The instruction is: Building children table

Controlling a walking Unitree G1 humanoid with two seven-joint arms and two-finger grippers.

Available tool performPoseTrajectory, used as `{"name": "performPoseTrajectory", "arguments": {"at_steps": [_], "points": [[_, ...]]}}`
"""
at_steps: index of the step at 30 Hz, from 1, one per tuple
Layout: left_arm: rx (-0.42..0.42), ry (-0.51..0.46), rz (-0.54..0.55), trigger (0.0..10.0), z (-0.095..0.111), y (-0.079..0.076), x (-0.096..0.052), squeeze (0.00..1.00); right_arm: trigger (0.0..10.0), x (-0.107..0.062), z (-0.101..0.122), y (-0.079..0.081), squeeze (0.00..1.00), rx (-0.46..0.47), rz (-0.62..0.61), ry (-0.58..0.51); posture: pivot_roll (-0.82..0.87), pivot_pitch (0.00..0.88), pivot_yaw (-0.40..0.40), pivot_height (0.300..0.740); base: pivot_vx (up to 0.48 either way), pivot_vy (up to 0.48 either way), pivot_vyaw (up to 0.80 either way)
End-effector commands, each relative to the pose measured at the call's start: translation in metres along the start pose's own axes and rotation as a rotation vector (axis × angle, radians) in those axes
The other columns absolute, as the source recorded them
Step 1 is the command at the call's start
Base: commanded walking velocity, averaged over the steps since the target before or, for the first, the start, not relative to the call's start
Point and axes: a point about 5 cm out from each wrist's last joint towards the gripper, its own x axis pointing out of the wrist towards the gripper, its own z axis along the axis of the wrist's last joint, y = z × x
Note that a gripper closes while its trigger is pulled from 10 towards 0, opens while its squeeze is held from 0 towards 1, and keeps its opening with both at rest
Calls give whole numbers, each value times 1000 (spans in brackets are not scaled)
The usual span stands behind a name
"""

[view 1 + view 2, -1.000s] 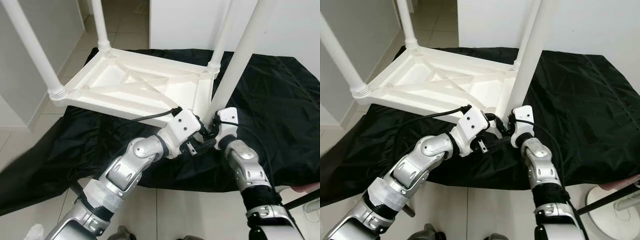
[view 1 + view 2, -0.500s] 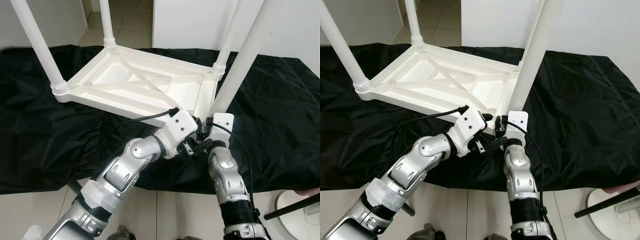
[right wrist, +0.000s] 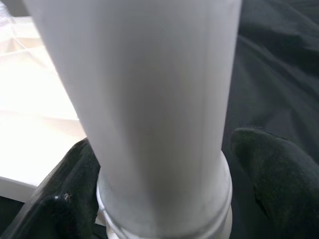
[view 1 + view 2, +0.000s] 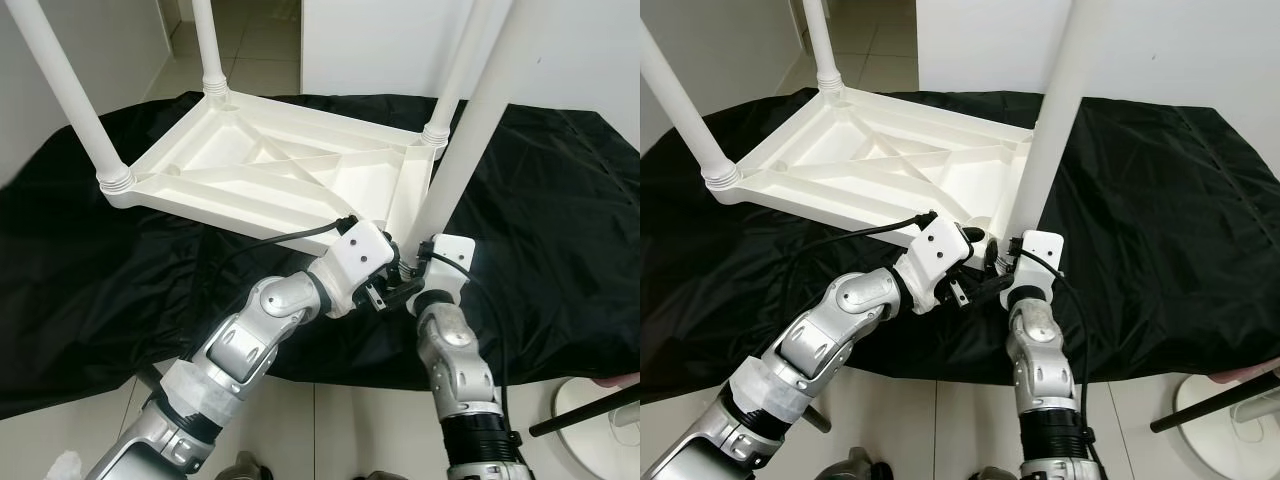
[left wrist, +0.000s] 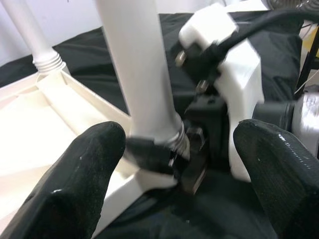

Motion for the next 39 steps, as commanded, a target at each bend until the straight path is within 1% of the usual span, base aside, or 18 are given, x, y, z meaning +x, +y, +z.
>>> {"name": "performPoseTrajectory", "arguments": {"at_steps": [1, 7, 8, 9, 11, 12, 13, 16, 17, 19, 20, 21, 22, 25, 26, 32, 34, 39], "points": [[5, 12, -51, 10000, -4, -3, 0, 0, 10000, 2, 7, -15, 1000, -7, 11, -42, -59, 0, 20, 740, 0, 0, 0], [7, 12, -50, 10000, -3, -3, 0, 0, 10000, 5, 8, -20, 1000, -31, 56, -46, -61, 0, 23, 740, 0, 0, 0], [7, 13, -50, 10000, -3, -3, -1, 0, 10000, 8, 10, -22, 0, -68, 126, -52, -62, 0, 27, 740, 0, 0, 0], [7, 13, -50, 10000, -3, -3, -1, 0, 10000, 8, 10, -22, 0, -68, 126, -52, -62, 0, 27, 740, 0, 0, 0], [6, 15, -51, 10000, -4, -3, -1, 0, 10000, 15, 15, -26, 0, -163, 263, -73, -63, 0, 35, 740, 0, 0, 0], [6, 15, -51, 10000, -4, -3, -1, 0, 10000, 15, 15, -26, 0, -163, 263, -73, -63, 0, 35, 740, 0, 0, 0], [7, 16, -50, 10000, -3, -3, -1, 0, 10000, 19, 17, -27, 0, -201, 312, -79, -63, 0, 37, 740, 0, 0, 0], [8, 16, -50, 10000, -3, -2, 0, 0, 10000, 22, 20, -26, 0, -230, 357, -89, -62, 0, 40, 740, 0, 0, 0], [10, 17, -49, 10000, -3, -2, 0, 0, 10000, 25, 22, -23, 0, -251, 415, -94, -60, 0, 42, 740, 0, 0, 0], [10, 17, -49, 10000, -3, -2, 0, 0, 10000, 25, 22, -23, 0, -251, 415, -94, -60, 0, 42, 740, 0, 0, 0], [12, 17, -47, 10000, -2, -1, 0, 0, 10000, 28, 24, -21, 0, -269, 476, -95, -58, 0, 43, 740, 0, 0, 0], [12, 17, -47, 10000, -2, -1, 0, 0, 10000, 28, 24, -21, 0, -269, 476, -95, -58, 0, 43, 740, 0, 0, 0], [13, 17, -44, 10000, -2, 0, 0, 0, 10000, 31, 26, -21, 0, -279, 538, -87, -54, 0, 43, 740, 0, 0, 0], [14, 17, -41, 10000, -2, 0, 1, 0, 10000, 33, 27, -21, 0, -291, 586, -77, -51, 0, 40, 740, 0, 0, 0], [13, 19, -39, 10000, -1, 0, 1, 0, 10000, 38, 26, -25, 0, -330, 647, -45, -50, 0, 39, 740, 0, 0, 0], [11, 19, -39, 10000, -1, 0, 2, 0, 10000, 42, 25, -32, 0, -371, 683, -16, -53, 0, 39, 740, 0, 0, 0], [11, 18, -40, 10000, -1, 0, 2, 0, 0, 45, 24, -37, 0, -380, 686, -3, -54, 0, 38, 740, 0, 0, 0], [13, 13, -40, 10000, 0, 1, 3, 0, 0, 46, 19, -45, 0, -375, 684, 35, -53, 0, 35, 740, 0, 0, 0]]}}
